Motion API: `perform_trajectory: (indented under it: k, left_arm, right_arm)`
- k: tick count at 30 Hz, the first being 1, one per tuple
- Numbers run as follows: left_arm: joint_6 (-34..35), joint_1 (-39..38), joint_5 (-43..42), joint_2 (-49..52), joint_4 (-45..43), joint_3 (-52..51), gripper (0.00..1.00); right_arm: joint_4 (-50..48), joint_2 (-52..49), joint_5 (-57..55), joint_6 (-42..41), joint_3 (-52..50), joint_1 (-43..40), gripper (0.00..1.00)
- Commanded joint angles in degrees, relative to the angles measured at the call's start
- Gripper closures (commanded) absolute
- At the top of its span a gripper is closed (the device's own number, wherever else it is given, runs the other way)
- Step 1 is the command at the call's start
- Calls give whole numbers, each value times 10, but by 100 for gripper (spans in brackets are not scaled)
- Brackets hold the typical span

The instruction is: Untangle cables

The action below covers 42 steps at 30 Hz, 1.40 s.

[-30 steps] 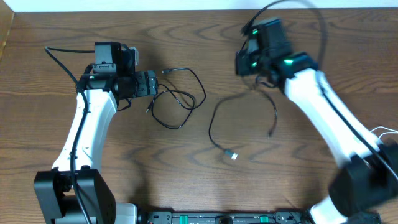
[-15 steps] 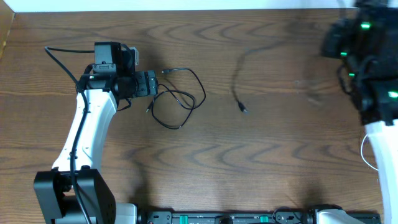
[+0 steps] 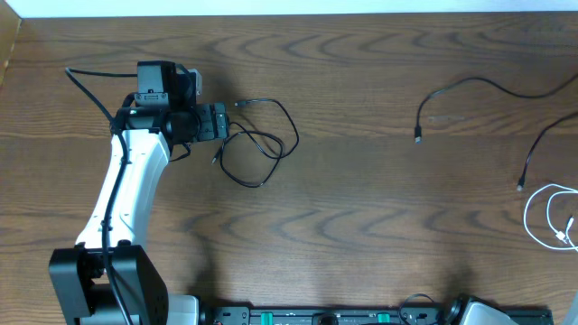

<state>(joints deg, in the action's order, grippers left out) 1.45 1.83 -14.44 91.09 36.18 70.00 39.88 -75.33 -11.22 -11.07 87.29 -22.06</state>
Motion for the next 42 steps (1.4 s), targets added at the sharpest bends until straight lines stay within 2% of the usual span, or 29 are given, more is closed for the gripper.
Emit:
perform_trajectory:
  k: [1, 17, 24, 33, 42]
  left_arm:
    - [-7, 2, 6, -1, 5, 7, 7]
    - [-7, 2, 6, -1, 4, 7, 7]
    - [-7, 2, 6, -1, 5, 7, 7]
    - [-7, 2, 6, -1, 5, 7, 7]
    - [-7, 2, 6, -1, 5, 7, 7]
  right_arm:
    - [0, 8, -4, 9, 4, -52, 99]
    - [-34, 8, -3, 17, 5, -269, 99]
    - [-84, 8, 49, -13, 5, -343, 99]
    - [-62, -20, 102, -11, 5, -352, 99]
    - [17, -81, 147, -11, 5, -352, 99]
